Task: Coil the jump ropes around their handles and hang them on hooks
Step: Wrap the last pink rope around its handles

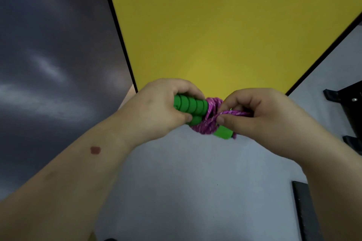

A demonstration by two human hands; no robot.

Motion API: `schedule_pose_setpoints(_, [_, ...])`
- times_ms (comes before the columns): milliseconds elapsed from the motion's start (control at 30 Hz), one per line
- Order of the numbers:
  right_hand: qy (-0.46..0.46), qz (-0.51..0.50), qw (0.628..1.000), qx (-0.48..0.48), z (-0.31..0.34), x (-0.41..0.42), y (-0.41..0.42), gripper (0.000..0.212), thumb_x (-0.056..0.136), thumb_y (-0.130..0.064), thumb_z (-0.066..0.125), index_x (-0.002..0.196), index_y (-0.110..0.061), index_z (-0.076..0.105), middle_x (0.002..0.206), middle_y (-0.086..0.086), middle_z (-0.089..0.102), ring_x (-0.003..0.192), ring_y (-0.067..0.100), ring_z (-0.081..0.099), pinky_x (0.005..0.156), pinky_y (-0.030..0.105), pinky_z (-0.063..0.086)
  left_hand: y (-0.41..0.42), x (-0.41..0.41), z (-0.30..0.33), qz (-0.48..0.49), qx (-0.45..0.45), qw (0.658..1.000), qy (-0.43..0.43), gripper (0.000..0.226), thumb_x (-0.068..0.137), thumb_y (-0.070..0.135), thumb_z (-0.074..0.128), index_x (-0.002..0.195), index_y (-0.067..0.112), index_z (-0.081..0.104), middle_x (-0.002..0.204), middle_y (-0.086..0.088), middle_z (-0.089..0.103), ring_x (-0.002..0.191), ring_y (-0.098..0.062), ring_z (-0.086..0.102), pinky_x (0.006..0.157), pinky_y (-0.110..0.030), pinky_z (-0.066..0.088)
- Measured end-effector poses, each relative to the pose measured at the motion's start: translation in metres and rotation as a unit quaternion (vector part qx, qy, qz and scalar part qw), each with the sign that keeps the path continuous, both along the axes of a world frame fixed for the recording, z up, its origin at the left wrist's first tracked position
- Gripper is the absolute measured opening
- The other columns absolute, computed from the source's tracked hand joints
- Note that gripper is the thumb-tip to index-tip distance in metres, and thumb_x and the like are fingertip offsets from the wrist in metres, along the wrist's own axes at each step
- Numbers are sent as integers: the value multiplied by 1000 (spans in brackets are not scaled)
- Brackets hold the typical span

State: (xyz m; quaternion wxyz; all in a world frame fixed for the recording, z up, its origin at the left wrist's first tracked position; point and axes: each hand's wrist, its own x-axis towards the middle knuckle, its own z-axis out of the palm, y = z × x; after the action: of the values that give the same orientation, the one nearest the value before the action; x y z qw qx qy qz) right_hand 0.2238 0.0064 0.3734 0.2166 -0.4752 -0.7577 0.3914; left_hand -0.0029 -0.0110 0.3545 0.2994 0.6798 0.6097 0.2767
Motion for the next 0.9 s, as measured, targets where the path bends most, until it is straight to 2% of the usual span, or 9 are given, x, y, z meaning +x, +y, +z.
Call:
schedule_pose_setpoints(133, [18,-41,997,63,4,-3,-2,13,71,-35,87,78,-32,77,68,0,71,62,22,63,57,41,51,-3,-4,11,-40,-57,995,-66,38,70,11,85,93,37,68,86,13,69,66,-8,64,59,-34,53])
schedule_pose_setpoints(267, [102,-65,992,47,6,-6,-4,8,78,-23,82,85,-23,79,77,8,71,58,-1,61,49,9,45,-2,-17,14,-82,-150,961,-216,36,59,2,77,87,23,72,84,-1,67,74,-18,65,65,-35,54])
schedule_pose_setpoints(333, [139,-63,988,-34,-1,2,1,4,83,-25,78,84,-22,80,76,8,73,63,4,64,54,14,51,-2,-18,14,-95,-198,906,-363,35,61,-8,69,90,13,69,84,-10,66,74,-23,67,64,-34,58])
schedule_pose_setpoints(433, [160,-95,964,-190,-18,9,2,7,72,-24,77,76,-20,75,76,14,67,58,23,62,64,40,58,-1,-12,11,-58,-203,841,-498,30,69,-7,64,92,12,64,88,-10,68,74,-24,70,67,-38,60])
schedule_pose_setpoints(500, [109,-68,973,-193,-35,3,5,15,67,-32,74,68,-21,64,68,11,53,51,22,45,56,37,47,0,-4,9,-16,-198,809,-553,26,74,-2,68,94,14,63,90,-9,70,75,-24,70,67,-38,59])
schedule_pose_setpoints(633, [94,-37,973,-208,-31,-25,-2,21,102,-26,58,94,-11,71,67,4,45,62,21,39,48,31,36,1,18,8,118,-162,748,-632,36,82,9,77,109,11,53,87,-11,72,68,-20,72,62,-34,60])
schedule_pose_setpoints(700, [82,-23,968,-236,-28,-29,-6,18,103,-23,56,100,-11,68,70,6,42,60,18,39,48,28,36,2,27,2,188,-119,772,-595,29,88,9,76,105,11,53,91,-13,72,67,-20,73,64,-35,62])
schedule_pose_setpoints(800, [65,-32,961,-268,-25,-31,-8,16,102,-23,56,104,-12,68,69,1,44,54,15,38,46,27,35,-2,34,-11,226,-32,859,-458,30,84,14,84,99,16,57,95,-10,69,78,-28,73,72,-40,64])
schedule_pose_setpoints(900, [-14,-16,981,-192,-20,-25,-8,13,98,-25,57,100,-21,70,70,0,57,56,18,54,54,34,53,-6,36,-14,219,68,934,-276,32,79,20,89,95,23,61,90,4,67,78,-9,66,65,-20,54])
